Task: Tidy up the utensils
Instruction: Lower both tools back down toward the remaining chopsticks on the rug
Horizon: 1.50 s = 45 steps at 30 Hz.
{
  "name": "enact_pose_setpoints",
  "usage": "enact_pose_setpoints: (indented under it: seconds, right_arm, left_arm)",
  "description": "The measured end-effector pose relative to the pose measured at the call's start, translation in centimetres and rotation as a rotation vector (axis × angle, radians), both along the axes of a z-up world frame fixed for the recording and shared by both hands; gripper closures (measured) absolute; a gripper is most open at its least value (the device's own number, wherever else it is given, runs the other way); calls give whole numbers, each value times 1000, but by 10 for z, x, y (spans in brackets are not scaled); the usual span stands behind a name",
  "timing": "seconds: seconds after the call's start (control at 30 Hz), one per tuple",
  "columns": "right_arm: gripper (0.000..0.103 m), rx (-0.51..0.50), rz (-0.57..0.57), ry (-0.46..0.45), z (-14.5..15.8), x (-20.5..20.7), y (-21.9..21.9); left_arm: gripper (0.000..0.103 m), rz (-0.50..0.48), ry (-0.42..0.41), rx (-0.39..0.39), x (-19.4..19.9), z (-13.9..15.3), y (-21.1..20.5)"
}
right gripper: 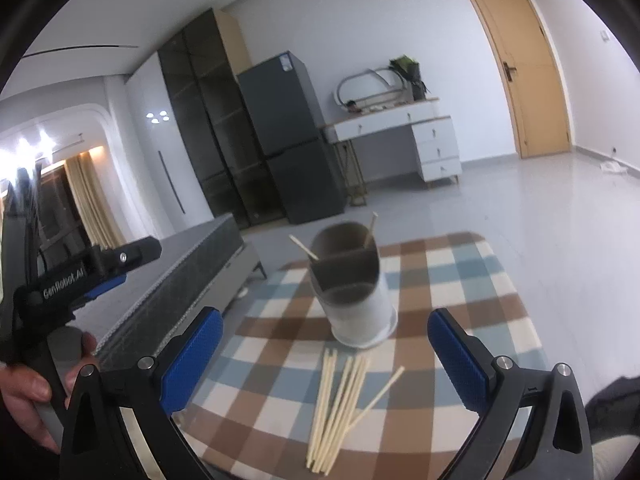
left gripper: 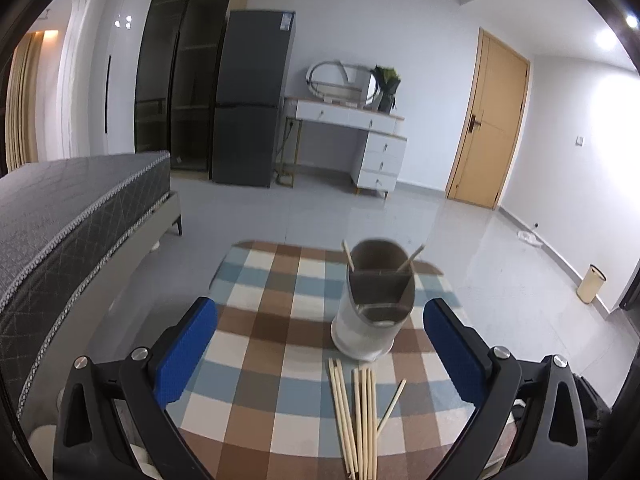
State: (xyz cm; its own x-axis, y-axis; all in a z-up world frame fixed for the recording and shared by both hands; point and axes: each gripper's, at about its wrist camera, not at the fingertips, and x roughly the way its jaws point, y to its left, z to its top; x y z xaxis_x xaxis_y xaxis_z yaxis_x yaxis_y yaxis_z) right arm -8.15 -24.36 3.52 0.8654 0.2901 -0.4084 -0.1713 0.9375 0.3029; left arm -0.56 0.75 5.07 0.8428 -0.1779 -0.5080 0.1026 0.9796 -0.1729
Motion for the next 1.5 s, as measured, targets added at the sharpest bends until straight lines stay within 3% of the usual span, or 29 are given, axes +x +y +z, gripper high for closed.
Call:
enact_pose_setpoints:
  seconds: [0.53, 0.73, 0.9, 1.0, 1.13, 1.23, 1.43, 1.5]
  right_arm:
    - [2, -11, -78, 380, -74, 63, -10]
    - [16, -72, -112, 540, -110, 109, -15]
    - [52, -52, -99, 711, -151, 155, -24]
    - [60, -49, -89, 786, -164, 167, -22]
    - [60, -65, -64, 801, -167, 169, -12]
    - [62, -135, -77, 833, -172, 172, -3]
    - [66, -298, -88, 784, -174, 168, 20]
    - [75, -354, -79, 753, -176, 164, 28]
  left_arm:
    - [3, 47, 241, 11, 54, -82, 5]
    - [3, 83, 360, 9, 73, -104, 8]
    - [3, 122, 407, -8, 82, -108, 17]
    - [3, 149, 439, -31, 86, -111, 26]
    - [3, 174, 488, -57, 90, -118, 33]
    - [3, 176, 503, -58, 92, -120, 33]
    - [3, 176, 495, -20, 92, -121, 32]
    - [3, 173, 502, -3, 92, -125, 31]
